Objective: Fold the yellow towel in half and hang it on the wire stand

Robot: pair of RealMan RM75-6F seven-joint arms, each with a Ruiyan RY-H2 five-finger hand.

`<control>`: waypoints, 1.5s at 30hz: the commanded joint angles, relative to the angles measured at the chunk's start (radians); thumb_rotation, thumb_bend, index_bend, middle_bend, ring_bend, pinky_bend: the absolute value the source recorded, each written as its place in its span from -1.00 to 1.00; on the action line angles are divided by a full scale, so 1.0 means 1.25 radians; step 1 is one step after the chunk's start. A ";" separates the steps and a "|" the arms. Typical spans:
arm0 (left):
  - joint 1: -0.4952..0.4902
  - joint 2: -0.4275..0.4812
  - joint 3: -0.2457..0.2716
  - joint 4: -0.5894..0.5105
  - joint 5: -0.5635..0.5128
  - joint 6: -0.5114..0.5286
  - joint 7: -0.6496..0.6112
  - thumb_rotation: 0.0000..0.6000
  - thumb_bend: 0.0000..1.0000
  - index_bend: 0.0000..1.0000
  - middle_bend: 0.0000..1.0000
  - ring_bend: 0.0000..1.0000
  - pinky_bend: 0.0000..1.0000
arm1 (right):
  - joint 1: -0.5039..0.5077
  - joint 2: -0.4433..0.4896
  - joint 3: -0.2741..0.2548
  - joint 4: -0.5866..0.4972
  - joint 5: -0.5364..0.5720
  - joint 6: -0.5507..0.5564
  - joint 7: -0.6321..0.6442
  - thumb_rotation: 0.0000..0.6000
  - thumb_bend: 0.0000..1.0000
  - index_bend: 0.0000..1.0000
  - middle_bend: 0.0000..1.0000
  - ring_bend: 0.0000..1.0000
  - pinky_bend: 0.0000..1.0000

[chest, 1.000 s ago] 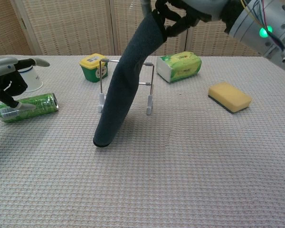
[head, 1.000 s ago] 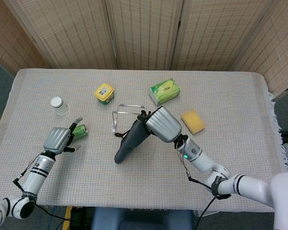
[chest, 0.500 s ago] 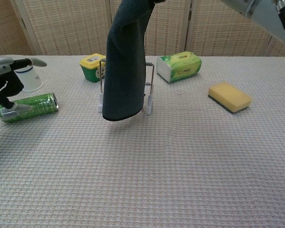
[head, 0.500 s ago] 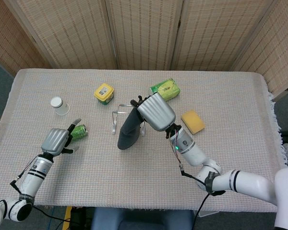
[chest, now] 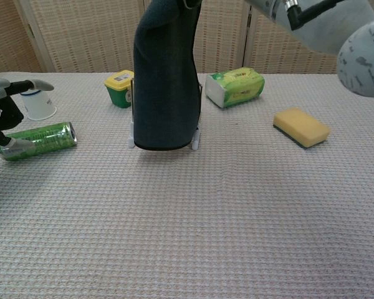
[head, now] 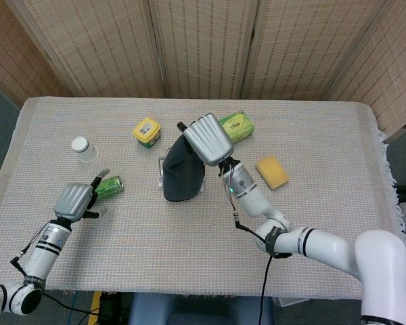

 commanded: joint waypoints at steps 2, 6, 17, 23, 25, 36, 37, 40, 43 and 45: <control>0.001 0.000 0.000 0.000 -0.001 -0.001 0.001 1.00 -0.47 -1.00 0.76 0.53 0.82 | 0.059 -0.047 0.011 0.098 0.014 -0.036 0.002 1.00 0.01 0.48 0.74 1.00 1.00; 0.002 0.001 -0.001 0.000 -0.004 -0.004 0.000 1.00 -0.47 -1.00 0.76 0.53 0.82 | 0.093 -0.074 0.004 0.164 0.016 -0.063 0.013 1.00 0.01 0.48 0.74 1.00 1.00; 0.005 0.002 -0.002 0.003 -0.008 -0.008 0.000 1.00 -0.47 -1.00 0.76 0.53 0.82 | 0.172 -0.166 -0.022 0.393 -0.002 -0.120 0.110 1.00 0.00 0.48 0.74 1.00 1.00; 0.006 0.003 0.000 0.008 -0.009 -0.013 0.002 1.00 -0.47 -1.00 0.76 0.53 0.82 | 0.216 -0.221 -0.034 0.526 -0.011 -0.154 0.186 1.00 -0.02 0.48 0.74 1.00 1.00; 0.006 0.004 0.002 0.009 -0.010 -0.016 0.005 1.00 -0.47 -1.00 0.76 0.53 0.82 | 0.233 -0.241 -0.035 0.571 -0.012 -0.166 0.216 1.00 -0.04 0.48 0.74 1.00 1.00; 0.012 0.004 0.004 0.015 -0.019 -0.021 0.007 1.00 -0.47 -1.00 0.76 0.53 0.82 | 0.299 -0.311 -0.039 0.752 0.000 -0.239 0.280 1.00 -0.07 -0.03 0.69 1.00 1.00; 0.013 0.004 0.003 0.016 -0.019 -0.021 0.005 1.00 -0.47 -1.00 0.76 0.53 0.82 | 0.302 -0.315 -0.038 0.761 0.004 -0.244 0.280 1.00 -0.08 -0.20 0.68 1.00 1.00; 0.013 0.005 0.002 0.019 -0.017 -0.020 0.002 1.00 -0.47 -1.00 0.76 0.53 0.82 | 0.305 -0.319 -0.034 0.773 0.015 -0.251 0.281 1.00 -0.13 -0.75 0.67 1.00 1.00; 0.013 0.007 -0.001 0.018 -0.012 -0.014 0.001 1.00 -0.47 -1.00 0.76 0.53 0.82 | 0.299 -0.315 -0.039 0.771 0.015 -0.246 0.284 1.00 -0.16 -1.00 0.67 1.00 1.00; 0.013 0.008 -0.004 0.016 -0.011 -0.010 0.000 1.00 -0.47 -1.00 0.76 0.53 0.82 | 0.293 -0.311 -0.044 0.765 0.012 -0.237 0.289 1.00 -0.19 -1.00 0.66 1.00 1.00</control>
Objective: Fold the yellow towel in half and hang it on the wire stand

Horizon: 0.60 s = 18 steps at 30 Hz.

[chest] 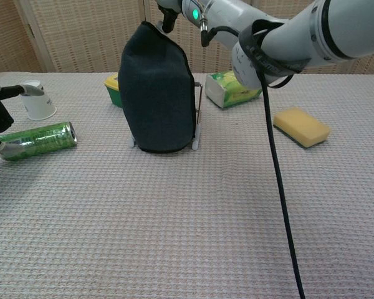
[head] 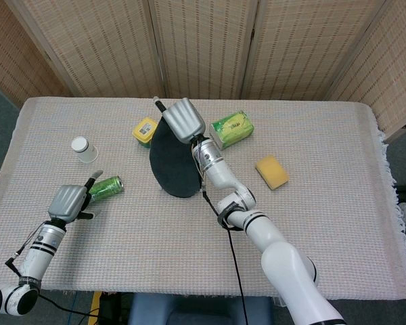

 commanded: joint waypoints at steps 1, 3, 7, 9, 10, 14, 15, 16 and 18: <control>0.000 0.002 -0.005 -0.003 0.002 0.006 -0.002 1.00 -0.47 -1.00 0.76 0.53 0.82 | -0.010 0.008 -0.009 -0.010 -0.005 0.010 0.007 1.00 -0.20 -1.00 0.65 1.00 1.00; 0.000 0.005 -0.008 -0.007 0.004 0.011 -0.001 1.00 -0.47 -1.00 0.76 0.53 0.82 | -0.019 0.016 -0.012 -0.020 -0.005 0.018 0.012 1.00 -0.21 -1.00 0.64 1.00 1.00; 0.003 0.010 -0.014 -0.011 0.007 0.028 0.005 1.00 -0.47 -1.00 0.72 0.49 0.82 | -0.054 0.038 -0.021 -0.062 -0.011 0.063 0.030 1.00 -0.22 -1.00 0.61 0.99 1.00; 0.006 0.011 -0.015 -0.011 0.008 0.038 0.010 1.00 -0.47 -1.00 0.63 0.39 0.81 | -0.080 0.055 -0.029 -0.096 -0.016 0.088 0.041 1.00 -0.22 -1.00 0.58 0.96 1.00; 0.008 0.011 -0.015 -0.010 0.009 0.043 0.017 1.00 -0.47 -1.00 0.56 0.33 0.80 | -0.100 0.068 -0.033 -0.123 -0.017 0.104 0.043 1.00 -0.22 -1.00 0.57 0.95 1.00; 0.014 0.015 -0.014 -0.018 0.003 0.054 0.047 1.00 -0.47 -1.00 0.17 0.04 0.72 | -0.178 0.131 -0.047 -0.251 -0.017 0.163 0.022 1.00 -0.22 -0.98 0.47 0.86 1.00; 0.016 0.016 -0.014 -0.020 0.000 0.057 0.055 1.00 -0.47 -1.00 0.09 -0.01 0.67 | -0.199 0.150 -0.048 -0.293 -0.015 0.181 0.013 1.00 -0.22 -0.94 0.44 0.83 1.00; 0.019 0.016 -0.015 -0.023 -0.004 0.063 0.068 1.00 -0.47 -1.00 0.03 -0.05 0.63 | -0.229 0.180 -0.052 -0.354 -0.013 0.203 -0.006 1.00 -0.22 -0.88 0.42 0.81 1.00; 0.025 0.015 -0.017 -0.029 -0.013 0.072 0.082 1.00 -0.47 -1.00 -0.06 -0.12 0.53 | -0.283 0.238 -0.061 -0.475 -0.007 0.241 -0.048 1.00 -0.22 -0.76 0.38 0.73 0.94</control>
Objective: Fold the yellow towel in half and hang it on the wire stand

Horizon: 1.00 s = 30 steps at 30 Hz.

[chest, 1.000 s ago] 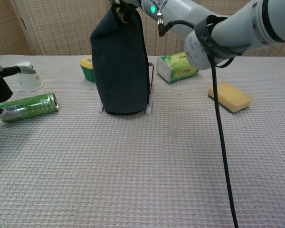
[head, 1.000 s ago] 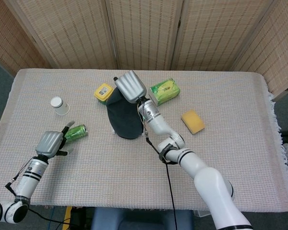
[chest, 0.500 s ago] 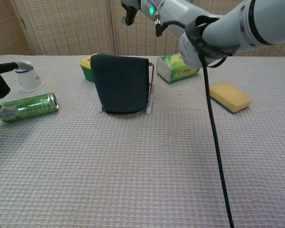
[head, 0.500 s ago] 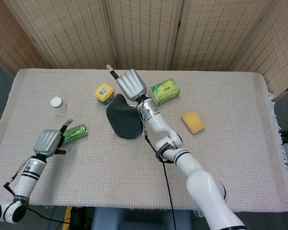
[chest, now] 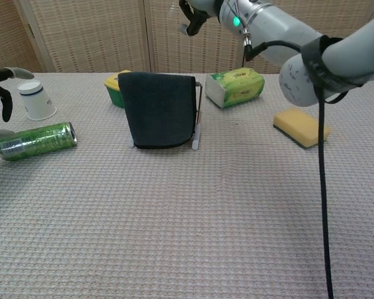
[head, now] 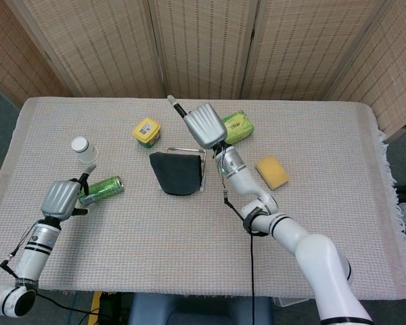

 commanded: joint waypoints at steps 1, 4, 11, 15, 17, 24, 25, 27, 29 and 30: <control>0.010 0.001 -0.003 -0.011 -0.015 0.015 0.020 1.00 -0.47 -1.00 -0.09 -0.14 0.49 | -0.138 0.139 -0.024 -0.266 0.011 0.105 -0.085 1.00 -0.22 -0.72 0.36 0.70 0.90; 0.018 0.004 -0.008 -0.020 -0.028 0.026 0.030 1.00 -0.47 -1.00 -0.17 -0.20 0.36 | -0.211 0.226 -0.037 -0.431 0.036 0.140 -0.149 1.00 -0.22 -0.67 0.31 0.58 0.76; 0.047 0.017 -0.011 -0.042 -0.038 0.067 0.041 1.00 -0.47 -1.00 -0.22 -0.28 0.10 | -0.363 0.400 -0.089 -0.710 0.085 0.191 -0.188 1.00 -0.21 -0.58 0.15 0.18 0.51; 0.063 0.028 -0.005 -0.062 -0.035 0.085 0.048 1.00 -0.47 -1.00 -0.24 -0.36 0.01 | -0.444 0.471 -0.126 -0.799 0.079 0.232 -0.153 1.00 -0.19 -0.57 0.01 -0.15 0.23; 0.074 0.032 -0.001 -0.077 -0.029 0.102 0.053 1.00 -0.47 -1.00 -0.25 -0.39 -0.05 | -0.488 0.498 -0.153 -0.825 0.061 0.266 -0.145 1.00 -0.19 -0.57 -0.05 -0.22 0.16; 0.116 0.037 0.018 -0.121 0.015 0.176 0.058 1.00 -0.47 -0.96 -0.26 -0.42 -0.14 | -0.622 0.558 -0.224 -0.872 -0.001 0.361 -0.059 1.00 -0.18 -0.57 -0.17 -0.33 -0.02; 0.125 0.039 0.022 -0.129 0.022 0.188 0.059 1.00 -0.47 -0.96 -0.27 -0.42 -0.15 | -0.642 0.570 -0.237 -0.876 -0.009 0.370 -0.040 1.00 -0.19 -0.57 -0.18 -0.35 -0.07; 0.137 0.043 0.028 -0.139 0.032 0.207 0.064 1.00 -0.47 -0.95 -0.27 -0.42 -0.16 | -0.670 0.581 -0.249 -0.878 -0.020 0.386 -0.016 1.00 -0.19 -0.57 -0.19 -0.38 -0.13; 0.155 0.047 0.037 -0.154 0.043 0.232 0.079 1.00 -0.47 -0.95 -0.27 -0.43 -0.18 | -0.704 0.593 -0.266 -0.880 -0.032 0.404 0.007 1.00 -0.19 -0.57 -0.21 -0.41 -0.18; 0.165 0.049 0.044 -0.165 0.049 0.244 0.090 1.00 -0.47 -0.95 -0.27 -0.43 -0.18 | -0.722 0.597 -0.274 -0.882 -0.038 0.416 0.017 1.00 -0.19 -0.57 -0.23 -0.43 -0.20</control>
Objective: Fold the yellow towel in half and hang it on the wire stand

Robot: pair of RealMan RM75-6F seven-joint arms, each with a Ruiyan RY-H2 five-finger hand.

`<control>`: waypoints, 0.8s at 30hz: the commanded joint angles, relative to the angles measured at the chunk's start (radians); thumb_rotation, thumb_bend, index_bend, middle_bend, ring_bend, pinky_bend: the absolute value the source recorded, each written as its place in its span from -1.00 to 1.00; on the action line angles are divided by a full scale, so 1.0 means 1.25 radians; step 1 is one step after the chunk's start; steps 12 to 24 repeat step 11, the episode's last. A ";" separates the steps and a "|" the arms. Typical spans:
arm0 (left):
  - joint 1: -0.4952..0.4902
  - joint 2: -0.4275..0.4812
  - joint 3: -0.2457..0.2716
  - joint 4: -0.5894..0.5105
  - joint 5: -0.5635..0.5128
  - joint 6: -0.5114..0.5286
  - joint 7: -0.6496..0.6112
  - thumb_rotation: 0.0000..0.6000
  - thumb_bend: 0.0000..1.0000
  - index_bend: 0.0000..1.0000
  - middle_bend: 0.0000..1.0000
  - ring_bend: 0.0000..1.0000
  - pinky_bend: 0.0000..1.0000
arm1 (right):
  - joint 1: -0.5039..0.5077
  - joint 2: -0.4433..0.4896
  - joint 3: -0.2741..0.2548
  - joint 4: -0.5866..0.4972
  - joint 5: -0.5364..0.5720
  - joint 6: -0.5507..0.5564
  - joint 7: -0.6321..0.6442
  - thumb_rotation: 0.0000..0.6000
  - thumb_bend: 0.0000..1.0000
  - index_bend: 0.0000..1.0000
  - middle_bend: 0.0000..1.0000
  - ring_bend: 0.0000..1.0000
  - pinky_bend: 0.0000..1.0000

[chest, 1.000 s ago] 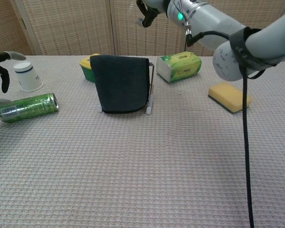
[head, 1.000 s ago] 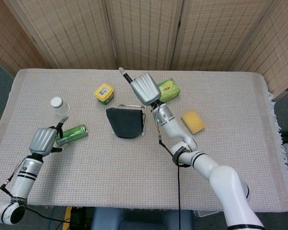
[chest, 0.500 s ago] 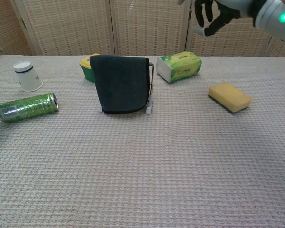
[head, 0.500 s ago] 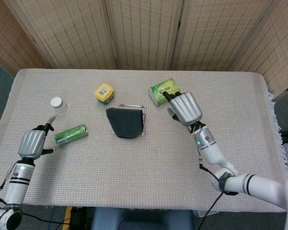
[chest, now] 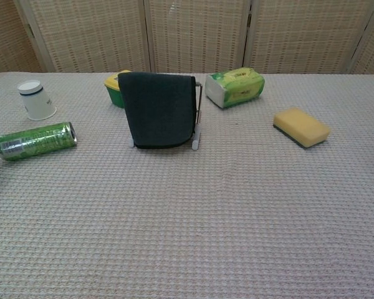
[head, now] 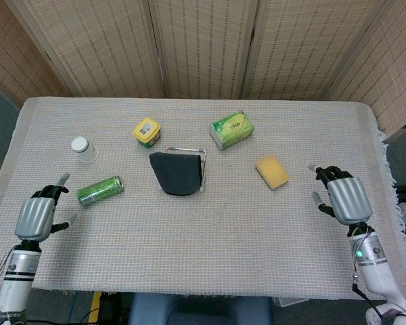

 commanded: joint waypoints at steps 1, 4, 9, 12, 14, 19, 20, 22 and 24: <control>0.030 0.008 0.020 -0.031 0.020 0.035 0.030 1.00 -0.47 -0.95 -0.28 -0.43 -0.18 | -0.061 0.023 -0.034 -0.010 -0.028 0.041 0.039 1.00 -0.19 -0.57 -0.24 -0.44 -0.22; 0.052 0.009 0.036 -0.057 0.037 0.060 0.048 1.00 -0.47 -0.95 -0.28 -0.43 -0.18 | -0.101 0.031 -0.046 -0.017 -0.031 0.063 0.057 1.00 -0.19 -0.57 -0.27 -0.47 -0.25; 0.081 0.009 0.058 -0.089 0.074 0.095 0.064 1.00 -0.47 -0.95 -0.28 -0.43 -0.26 | -0.144 0.045 -0.054 -0.034 -0.034 0.074 0.079 1.00 -0.18 -0.57 -0.28 -0.48 -0.27; 0.089 0.011 0.062 -0.104 0.085 0.104 0.075 1.00 -0.47 -0.95 -0.29 -0.43 -0.27 | -0.151 0.050 -0.053 -0.037 -0.036 0.065 0.088 1.00 -0.18 -0.57 -0.29 -0.48 -0.27; 0.089 0.011 0.062 -0.104 0.085 0.104 0.075 1.00 -0.47 -0.95 -0.29 -0.43 -0.27 | -0.151 0.050 -0.053 -0.037 -0.036 0.065 0.088 1.00 -0.18 -0.57 -0.29 -0.48 -0.27; 0.089 0.011 0.062 -0.104 0.085 0.104 0.075 1.00 -0.47 -0.95 -0.29 -0.43 -0.27 | -0.151 0.050 -0.053 -0.037 -0.036 0.065 0.088 1.00 -0.18 -0.57 -0.29 -0.48 -0.27; 0.089 0.011 0.062 -0.104 0.085 0.104 0.075 1.00 -0.47 -0.95 -0.29 -0.43 -0.27 | -0.151 0.050 -0.053 -0.037 -0.036 0.065 0.088 1.00 -0.18 -0.57 -0.29 -0.48 -0.27; 0.089 0.011 0.062 -0.104 0.085 0.104 0.075 1.00 -0.47 -0.95 -0.29 -0.43 -0.27 | -0.151 0.050 -0.053 -0.037 -0.036 0.065 0.088 1.00 -0.18 -0.57 -0.29 -0.48 -0.27; 0.089 0.011 0.062 -0.104 0.085 0.104 0.075 1.00 -0.47 -0.95 -0.29 -0.43 -0.27 | -0.151 0.050 -0.053 -0.037 -0.036 0.065 0.088 1.00 -0.18 -0.57 -0.29 -0.48 -0.27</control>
